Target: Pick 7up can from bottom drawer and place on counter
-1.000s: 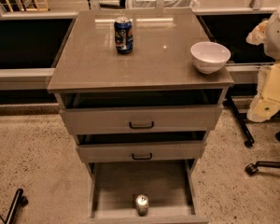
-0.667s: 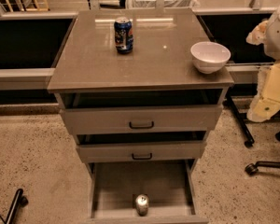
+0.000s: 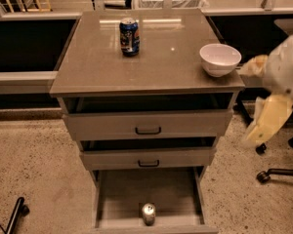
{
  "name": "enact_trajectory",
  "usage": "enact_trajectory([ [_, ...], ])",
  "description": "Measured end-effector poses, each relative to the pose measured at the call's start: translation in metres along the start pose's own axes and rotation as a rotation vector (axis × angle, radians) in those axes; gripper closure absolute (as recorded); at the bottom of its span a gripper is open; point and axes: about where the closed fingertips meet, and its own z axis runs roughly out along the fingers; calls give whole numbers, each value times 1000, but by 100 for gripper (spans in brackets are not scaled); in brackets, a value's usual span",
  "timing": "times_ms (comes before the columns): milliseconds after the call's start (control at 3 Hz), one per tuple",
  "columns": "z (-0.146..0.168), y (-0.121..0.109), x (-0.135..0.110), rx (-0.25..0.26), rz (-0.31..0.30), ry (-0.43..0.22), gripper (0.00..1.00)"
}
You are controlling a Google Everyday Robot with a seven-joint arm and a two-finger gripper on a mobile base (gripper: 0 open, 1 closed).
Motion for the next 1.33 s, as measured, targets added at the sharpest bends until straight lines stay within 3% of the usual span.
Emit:
enact_trajectory([
  [333,69,23,17,-45,29,-130,0],
  [667,103,30,22,-35,-35,-196,0],
  [1000,106,30,22,-27,-69,-202,0],
  [1333,135,28,30,-92,-36,-196,0],
])
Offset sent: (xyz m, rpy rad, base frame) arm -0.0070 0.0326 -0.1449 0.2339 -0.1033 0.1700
